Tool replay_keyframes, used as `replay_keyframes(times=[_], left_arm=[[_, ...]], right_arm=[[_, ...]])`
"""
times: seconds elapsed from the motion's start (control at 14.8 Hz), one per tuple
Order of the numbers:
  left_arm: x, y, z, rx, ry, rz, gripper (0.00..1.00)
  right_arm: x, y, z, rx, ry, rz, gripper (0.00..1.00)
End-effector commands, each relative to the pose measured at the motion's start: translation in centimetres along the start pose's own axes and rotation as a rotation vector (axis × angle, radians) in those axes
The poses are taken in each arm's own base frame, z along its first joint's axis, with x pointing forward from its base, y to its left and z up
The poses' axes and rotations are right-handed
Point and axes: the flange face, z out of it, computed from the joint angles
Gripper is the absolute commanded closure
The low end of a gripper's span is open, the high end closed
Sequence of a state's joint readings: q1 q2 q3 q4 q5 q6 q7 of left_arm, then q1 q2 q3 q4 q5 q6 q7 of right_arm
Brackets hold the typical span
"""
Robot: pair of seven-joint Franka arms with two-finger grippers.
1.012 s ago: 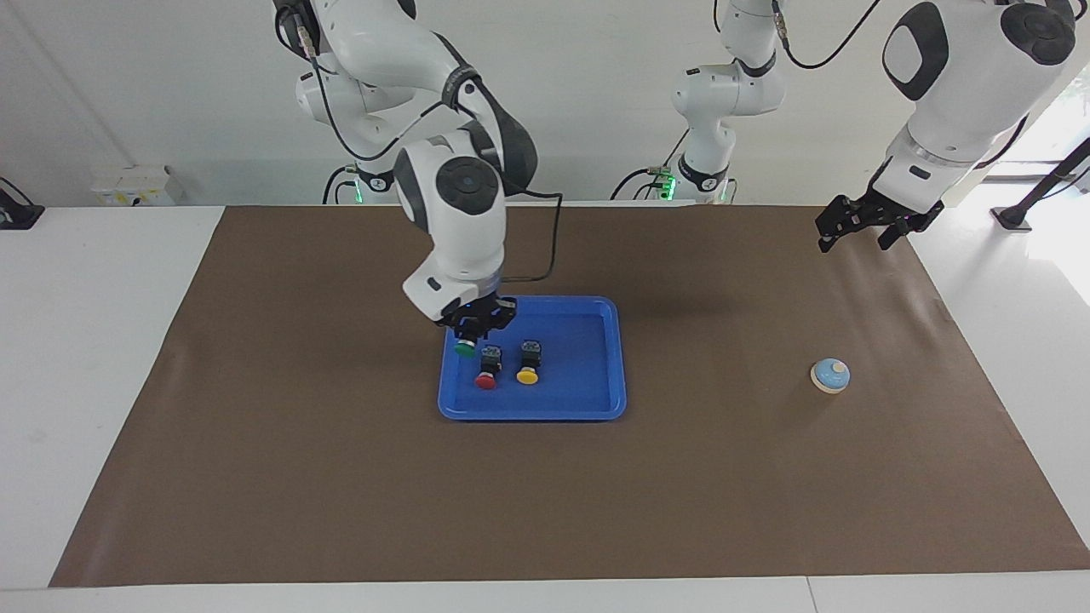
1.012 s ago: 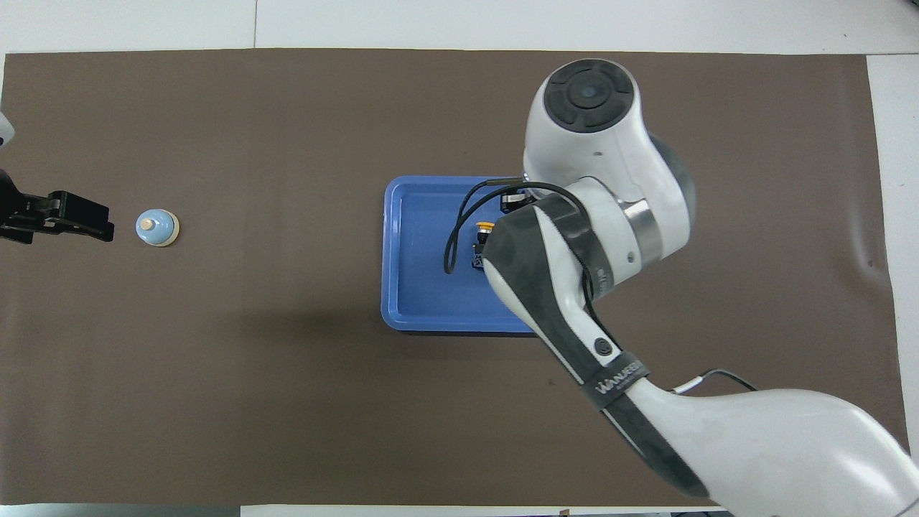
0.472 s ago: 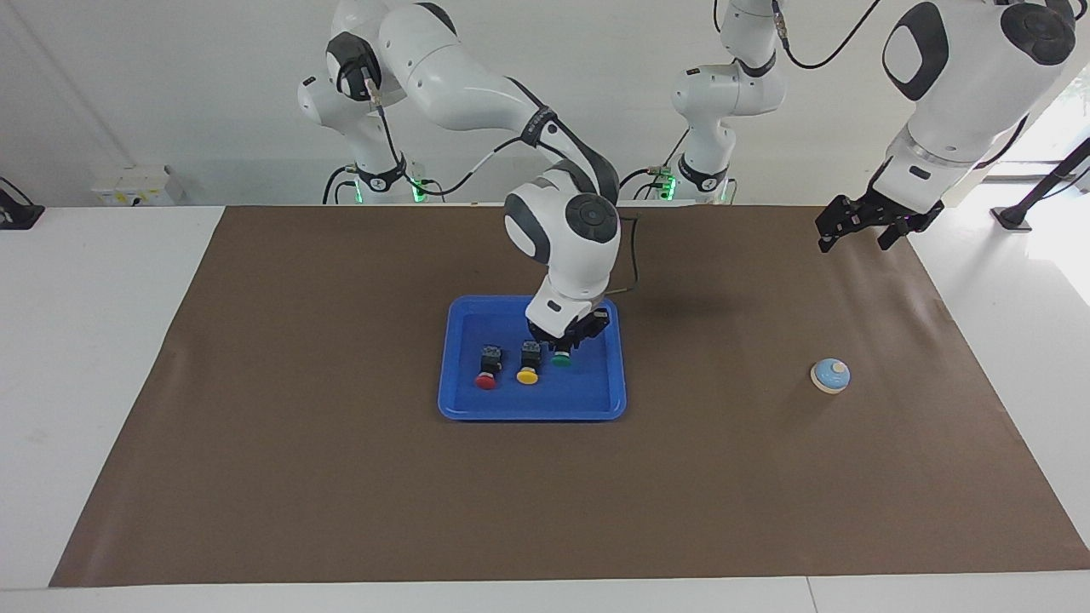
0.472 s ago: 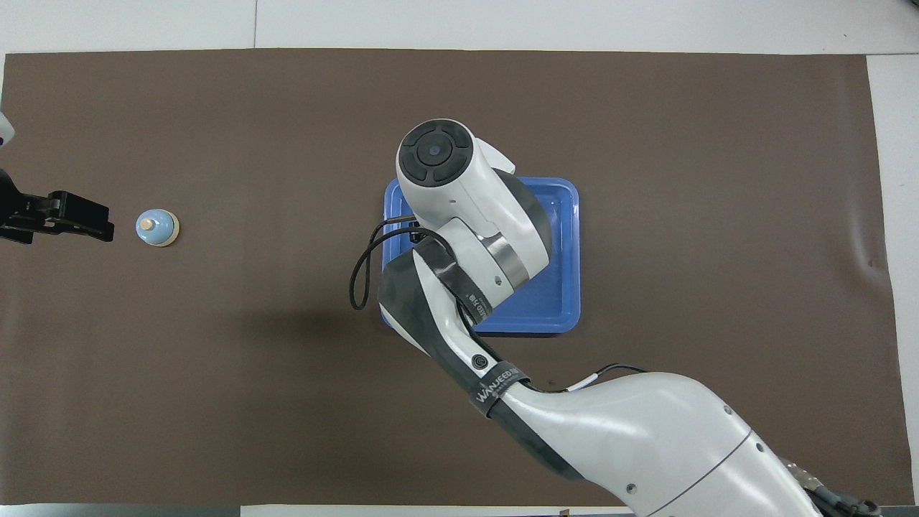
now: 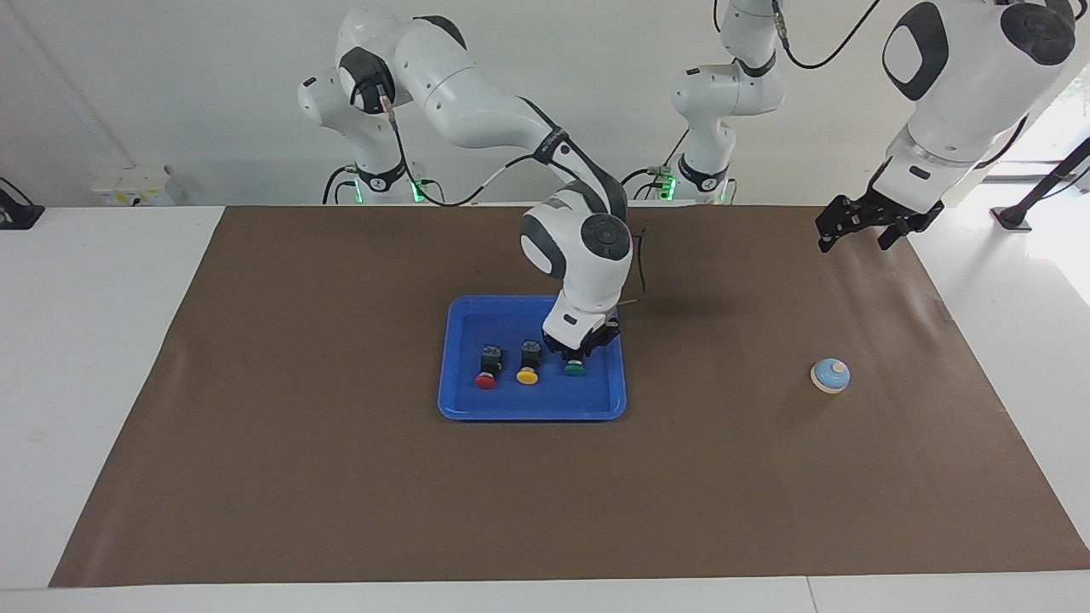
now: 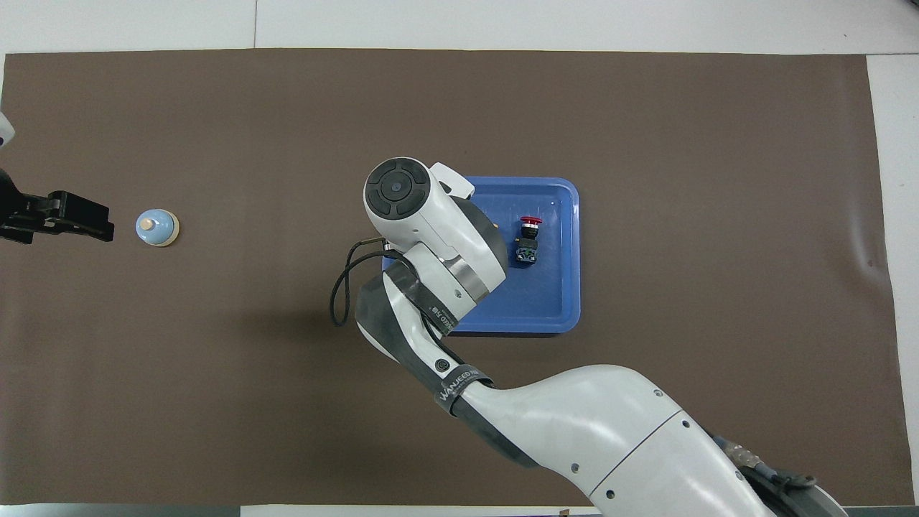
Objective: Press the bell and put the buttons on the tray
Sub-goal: 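Place the green button in the tray beside the yellow one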
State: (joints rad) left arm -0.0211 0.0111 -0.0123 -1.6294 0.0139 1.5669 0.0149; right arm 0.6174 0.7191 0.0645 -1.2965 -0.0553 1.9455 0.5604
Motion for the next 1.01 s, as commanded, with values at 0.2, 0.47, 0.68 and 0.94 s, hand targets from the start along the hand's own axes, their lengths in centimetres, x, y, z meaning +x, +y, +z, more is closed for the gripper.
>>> replay_keyframes(times=[0.2, 0.47, 0.68, 0.94], left_arm=[[-0.5, 0.0, -0.1, 0.0, 0.002, -0.011, 0.0], [-0.5, 0.0, -0.1, 0.0, 0.002, -0.011, 0.0], [-0.5, 0.0, -0.1, 0.0, 0.002, -0.01, 0.0], [-0.5, 0.0, -0.1, 0.0, 0.002, -0.01, 0.0]], right_arm=[[1.0, 7.2, -9.5, 0.075, -0.049, 0.126, 0.0], [1.0, 17.7, -17.1, 0.08, -0.043, 0.194, 0.0], [1.0, 27.9, -19.8, 0.087, -0.056, 0.156, 0.0], [0.1, 38.3, -21.8, 0.101, -0.049, 0.076, 0.0]])
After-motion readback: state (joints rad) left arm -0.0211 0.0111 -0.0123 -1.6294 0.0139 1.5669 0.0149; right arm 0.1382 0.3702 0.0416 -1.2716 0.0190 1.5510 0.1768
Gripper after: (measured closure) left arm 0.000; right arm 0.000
